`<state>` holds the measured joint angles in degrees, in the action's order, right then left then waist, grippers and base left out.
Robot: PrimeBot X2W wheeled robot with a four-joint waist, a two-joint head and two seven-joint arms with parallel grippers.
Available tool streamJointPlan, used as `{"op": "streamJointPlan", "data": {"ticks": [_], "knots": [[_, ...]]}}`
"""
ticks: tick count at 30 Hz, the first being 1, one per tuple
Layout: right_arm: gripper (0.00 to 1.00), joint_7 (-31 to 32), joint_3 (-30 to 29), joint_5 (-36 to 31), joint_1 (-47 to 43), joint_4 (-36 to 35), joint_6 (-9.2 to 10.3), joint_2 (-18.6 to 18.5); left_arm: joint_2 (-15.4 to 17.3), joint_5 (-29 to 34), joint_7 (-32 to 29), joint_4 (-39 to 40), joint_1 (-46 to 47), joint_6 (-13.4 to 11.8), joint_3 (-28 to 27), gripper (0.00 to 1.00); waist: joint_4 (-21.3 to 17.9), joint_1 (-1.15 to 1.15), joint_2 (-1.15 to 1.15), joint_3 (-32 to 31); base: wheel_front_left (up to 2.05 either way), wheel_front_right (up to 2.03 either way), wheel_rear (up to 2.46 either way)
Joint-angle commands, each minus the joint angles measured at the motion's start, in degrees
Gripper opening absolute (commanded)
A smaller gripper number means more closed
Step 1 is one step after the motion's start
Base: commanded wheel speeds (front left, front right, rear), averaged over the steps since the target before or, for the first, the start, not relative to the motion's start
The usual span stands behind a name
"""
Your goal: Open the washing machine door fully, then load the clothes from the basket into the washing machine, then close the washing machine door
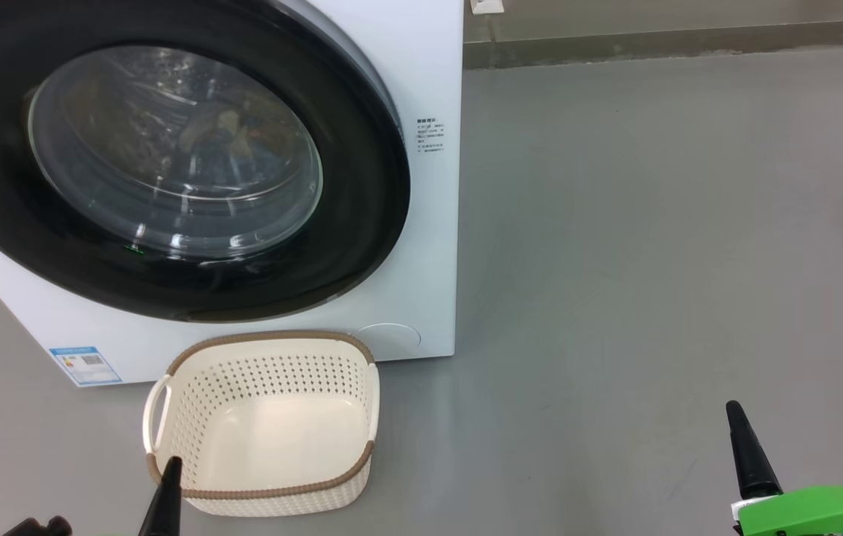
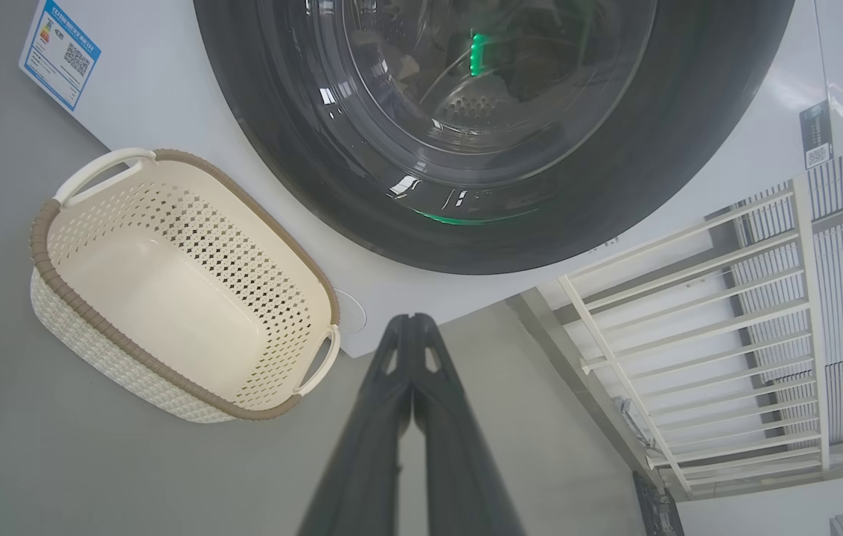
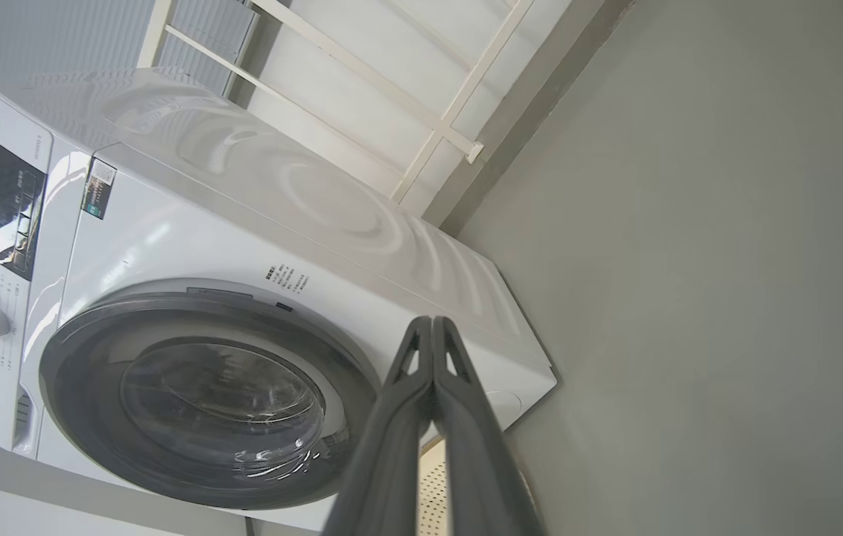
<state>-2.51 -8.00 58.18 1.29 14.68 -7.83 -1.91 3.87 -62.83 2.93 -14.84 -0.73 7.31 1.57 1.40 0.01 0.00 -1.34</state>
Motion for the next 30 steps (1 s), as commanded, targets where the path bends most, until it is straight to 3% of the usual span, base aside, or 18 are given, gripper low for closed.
{"op": "streamJointPlan", "data": {"ticks": [1,30], "knots": [[0.00,0.50,0.91,1.92,2.87,-1.25,0.20,-0.67,0.49,-1.50,-0.47,1.13,3.07,0.11,-1.62,0.00,-0.04,-0.01,0.00,0.04,0.00,0.00,0.00],[0.00,5.41,1.24,20.46,4.04,-0.91,0.28,-0.85,-0.13,-17.84,-5.39,0.93,5.27,0.15,-5.05,0.00,-0.83,-0.01,0.00,0.89,0.00,0.00,0.00]]}}
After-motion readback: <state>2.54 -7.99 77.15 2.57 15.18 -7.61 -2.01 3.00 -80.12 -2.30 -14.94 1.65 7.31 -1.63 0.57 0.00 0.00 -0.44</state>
